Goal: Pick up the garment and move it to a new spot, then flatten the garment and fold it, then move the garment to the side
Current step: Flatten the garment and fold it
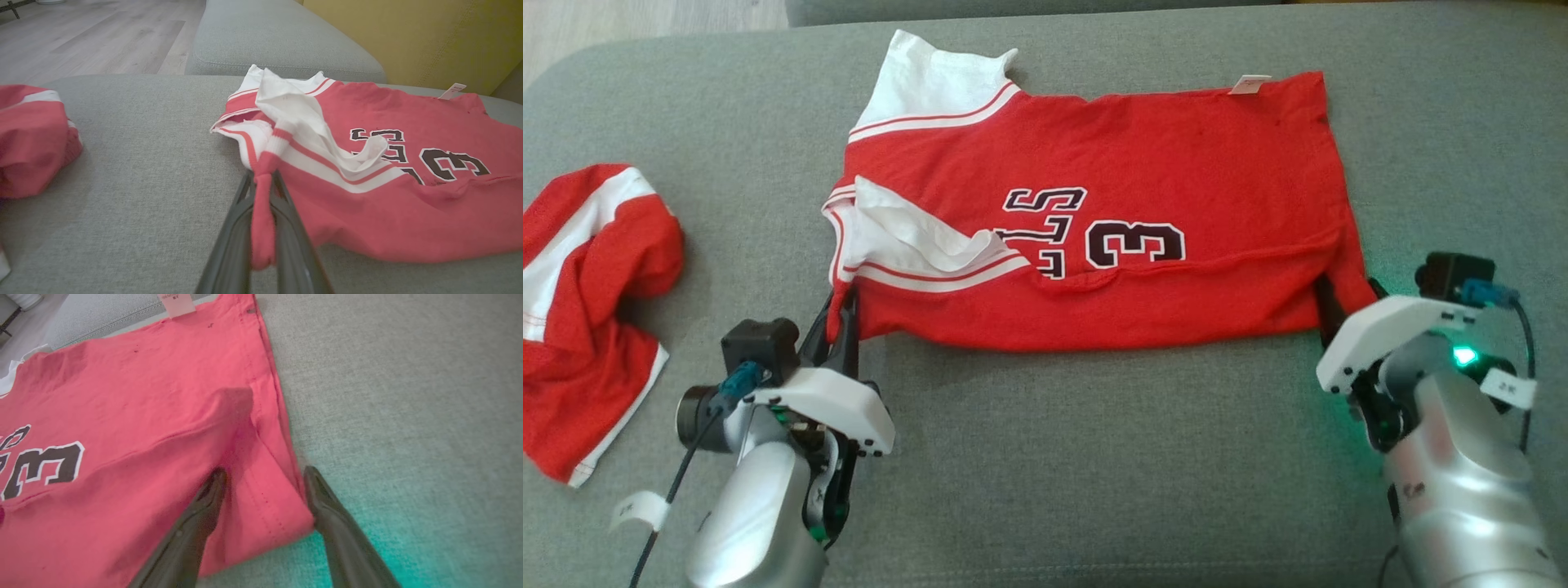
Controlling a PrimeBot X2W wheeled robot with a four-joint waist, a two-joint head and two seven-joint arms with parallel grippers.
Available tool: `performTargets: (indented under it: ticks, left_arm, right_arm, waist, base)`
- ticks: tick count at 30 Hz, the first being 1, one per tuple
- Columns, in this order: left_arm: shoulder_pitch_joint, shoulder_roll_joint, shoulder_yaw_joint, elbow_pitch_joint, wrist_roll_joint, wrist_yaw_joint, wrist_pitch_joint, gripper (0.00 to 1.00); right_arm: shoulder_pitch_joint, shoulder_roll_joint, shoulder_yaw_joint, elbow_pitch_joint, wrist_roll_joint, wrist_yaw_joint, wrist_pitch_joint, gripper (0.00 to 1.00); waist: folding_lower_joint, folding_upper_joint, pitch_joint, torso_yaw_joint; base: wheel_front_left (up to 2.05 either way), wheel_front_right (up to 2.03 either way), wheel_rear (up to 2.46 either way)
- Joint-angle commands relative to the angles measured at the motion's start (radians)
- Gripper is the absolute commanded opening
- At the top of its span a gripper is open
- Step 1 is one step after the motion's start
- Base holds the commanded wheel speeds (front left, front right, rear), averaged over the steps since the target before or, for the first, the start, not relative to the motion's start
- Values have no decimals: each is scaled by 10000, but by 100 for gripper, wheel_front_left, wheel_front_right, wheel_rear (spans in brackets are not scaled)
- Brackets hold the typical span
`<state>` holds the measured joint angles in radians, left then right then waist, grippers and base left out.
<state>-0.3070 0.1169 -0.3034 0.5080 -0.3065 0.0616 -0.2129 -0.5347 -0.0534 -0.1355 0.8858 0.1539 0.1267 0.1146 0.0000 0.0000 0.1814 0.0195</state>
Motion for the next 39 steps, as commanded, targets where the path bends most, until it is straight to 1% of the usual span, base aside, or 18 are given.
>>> performTargets:
  ticks: [1,8,16,18,23,24,26,27,32,37,38,39]
  left_arm:
    - [-207,216,391,-314,-20,29,-59,0]
    - [-186,394,521,-117,-105,152,-104,0]
    - [155,673,621,-27,-248,197,-26,0]
    - [233,712,623,-25,-265,198,8,0]
    - [780,910,594,-126,-377,160,279,0]
    - [1071,994,586,-223,-455,137,465,0]
    - [1402,1104,524,-361,-500,83,707,0]
    - [1402,1104,524,-361,-500,83,707,0]
    - [2245,1305,327,-939,-608,1,1352,0]
    - [2729,1336,107,-1341,-645,20,1808,1]
    - [2758,1322,77,-1375,-637,49,1842,35]
    - [2765,1303,55,-1404,-629,82,1856,55]
  right_arm:
    - [-423,-20,309,-134,-13,40,-33,0]
    - [-613,-398,859,80,452,40,5,0]
    - [-135,-1112,1672,-410,1442,40,481,0]
    - [-27,-1188,1749,-505,1575,40,597,0]
    - [655,-1526,2089,-1053,2197,40,1357,0]
    - [999,-1625,2230,-1332,2412,40,1736,0]
    - [1368,-1737,2349,-1664,2619,40,2107,0]
    - [1368,-1737,2349,-1664,2619,40,2107,0]
    - [2313,-1967,2318,-2669,2926,40,2783,0]
    - [3133,-1854,2017,-3606,2953,40,3204,0]
    - [3236,-1797,1909,-3757,2915,40,3215,7]
    - [3322,-1744,1826,-3916,2848,40,3208,47]
  waist:
    - [0,0,-9,-24]
    - [0,0,-256,-208]
    - [0,0,-768,-390]
    - [0,0,-857,-404]
    - [0,0,-1353,-481]
    - [0,0,-1539,-519]
    - [0,0,-1709,-551]
    - [0,0,-1709,-551]
    - [0,0,-1906,-595]
    - [0,0,-1905,-626]
    - [0,0,-1893,-638]
    - [0,0,-1882,-648]
  base:
    - [0,0,0]
    - [0,0,0]
    - [0,0,0]
    - [0,0,0]
    - [0,0,0]
    - [0,0,0]
    - [0,0,0]
    - [0,0,0]
    - [0,0,0]
    - [0,0,0]
    - [0,0,0]
    - [0,0,0]
